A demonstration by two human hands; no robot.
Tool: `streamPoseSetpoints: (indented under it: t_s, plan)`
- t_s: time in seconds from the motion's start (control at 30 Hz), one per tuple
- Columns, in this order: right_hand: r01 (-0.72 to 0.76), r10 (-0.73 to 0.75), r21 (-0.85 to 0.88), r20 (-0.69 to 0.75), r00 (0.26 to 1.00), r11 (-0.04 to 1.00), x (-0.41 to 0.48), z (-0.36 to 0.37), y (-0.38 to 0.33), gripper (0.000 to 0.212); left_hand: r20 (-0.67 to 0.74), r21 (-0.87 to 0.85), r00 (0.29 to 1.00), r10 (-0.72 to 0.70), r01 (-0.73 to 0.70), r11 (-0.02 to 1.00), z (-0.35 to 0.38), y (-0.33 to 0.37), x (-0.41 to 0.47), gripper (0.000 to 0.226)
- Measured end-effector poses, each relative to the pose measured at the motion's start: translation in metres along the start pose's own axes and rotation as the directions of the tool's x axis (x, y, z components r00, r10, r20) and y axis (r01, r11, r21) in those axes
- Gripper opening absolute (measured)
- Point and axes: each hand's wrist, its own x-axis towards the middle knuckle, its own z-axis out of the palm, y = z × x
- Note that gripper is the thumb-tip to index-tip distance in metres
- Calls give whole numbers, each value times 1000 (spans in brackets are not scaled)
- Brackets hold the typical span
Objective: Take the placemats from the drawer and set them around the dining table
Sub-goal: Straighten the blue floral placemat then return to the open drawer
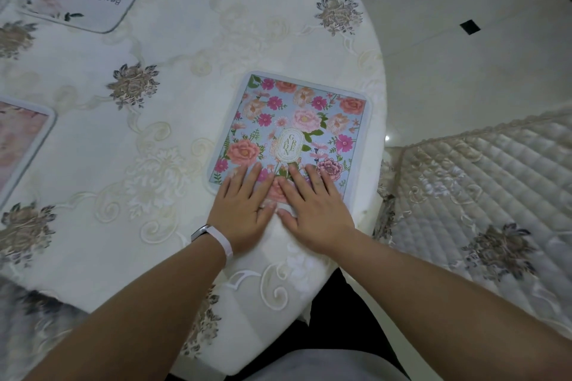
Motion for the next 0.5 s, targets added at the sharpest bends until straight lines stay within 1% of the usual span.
streamPoseSetpoints:
  t_s: [0.17, 0.3, 0.4, 0.5]
  plan:
    - [-55, 54, 15, 60, 997, 998, -14, -2, 7, 72, 39, -41, 991, -127, 129, 991, 1, -22, -30, 69]
    - [-100, 97, 34, 88, 991, 994, -35, -4, 18, 70, 105, -53, 974, -202, 208, 977, -7, -36, -54, 73]
    - [-140, 134, 35, 144, 980, 990, -51, -9, 24, 67, 151, -84, 962, -226, 240, 967, -13, -40, -65, 77]
    - [-176, 170, 17, 183, 968, 984, -67, -16, 28, 70, 205, -96, 955, -215, 238, 967, -24, -41, -66, 82]
